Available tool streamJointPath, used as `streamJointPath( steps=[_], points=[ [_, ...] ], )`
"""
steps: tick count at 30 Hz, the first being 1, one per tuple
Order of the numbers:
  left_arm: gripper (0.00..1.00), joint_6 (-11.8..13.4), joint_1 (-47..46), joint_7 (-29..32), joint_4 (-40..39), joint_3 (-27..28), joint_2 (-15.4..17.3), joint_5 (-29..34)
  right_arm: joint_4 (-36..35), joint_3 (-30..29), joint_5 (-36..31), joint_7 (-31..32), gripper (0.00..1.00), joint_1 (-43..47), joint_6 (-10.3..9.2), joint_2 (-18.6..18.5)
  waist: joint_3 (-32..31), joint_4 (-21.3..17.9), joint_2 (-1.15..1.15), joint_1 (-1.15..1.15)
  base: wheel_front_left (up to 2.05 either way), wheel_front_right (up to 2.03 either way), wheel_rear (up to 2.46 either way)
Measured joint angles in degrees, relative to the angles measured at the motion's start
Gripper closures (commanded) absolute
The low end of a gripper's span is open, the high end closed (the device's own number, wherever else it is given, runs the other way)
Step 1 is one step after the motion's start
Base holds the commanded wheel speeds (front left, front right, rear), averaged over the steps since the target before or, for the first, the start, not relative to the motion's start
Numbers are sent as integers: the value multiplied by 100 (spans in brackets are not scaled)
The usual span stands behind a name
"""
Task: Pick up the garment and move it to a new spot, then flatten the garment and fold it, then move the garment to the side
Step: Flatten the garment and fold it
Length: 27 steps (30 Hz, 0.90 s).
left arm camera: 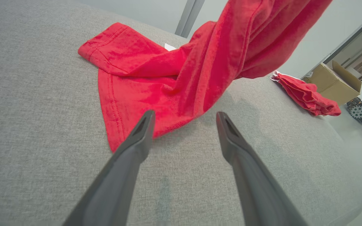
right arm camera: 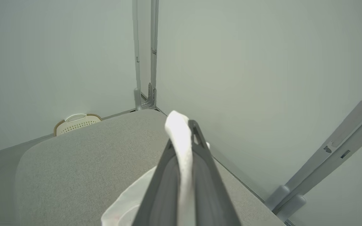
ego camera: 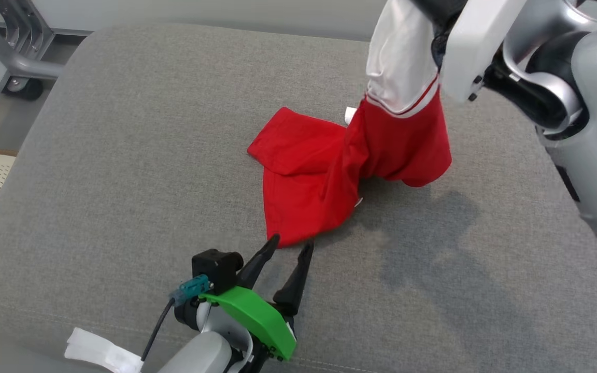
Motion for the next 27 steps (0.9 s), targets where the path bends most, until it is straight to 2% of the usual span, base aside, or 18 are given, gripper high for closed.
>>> streamJointPath(
  steps=[1, 6, 10, 16, 19, 20, 24, 27],
  points=[
    [0, -14, 24, 1, 3, -27, -16, 1, 108, -73, -29, 60, 100, -36, -35, -25, -12, 27, 0, 0, 0, 0, 0],
    [0, -125, 41, 57, 10, -247, -86, 0, 712, -454, -260, 315, 100, -238, -449, -281, -43, 195, 0, 0, 0, 0, 0],
    [0, -177, 39, 57, 26, -377, -165, -11, 980, -572, -426, 517, 100, -366, -542, -612, -56, 398, 0, 0, 0, 0, 0],
    [0, -244, 42, 53, 157, -513, -211, -197, 808, -520, -258, 672, 100, -483, -446, -504, -119, 783, 0, 0, 0, 0, 0],
    [0, -245, 74, 51, 241, -512, -211, -237, 658, -359, -127, 733, 100, -487, -309, -385, -201, 955, 0, 0, 0, 0, 0],
    [0, -237, 159, 45, 304, -452, -210, -255, 536, -245, 36, 787, 100, -487, -246, -223, -295, 1025, 0, 0, 0, 0, 0],
    [0, -177, 317, 2, 353, -383, -203, -296, 218, -75, 309, 934, 100, -487, -201, 56, -521, 1086, 0, 0, 0, 0, 0],
    [0, -144, 355, -1, 356, -379, -203, -297, -18, -21, 437, 1032, 100, -487, -172, 133, -686, 1087, 0, 0, 0, 0, 0]
  ],
)
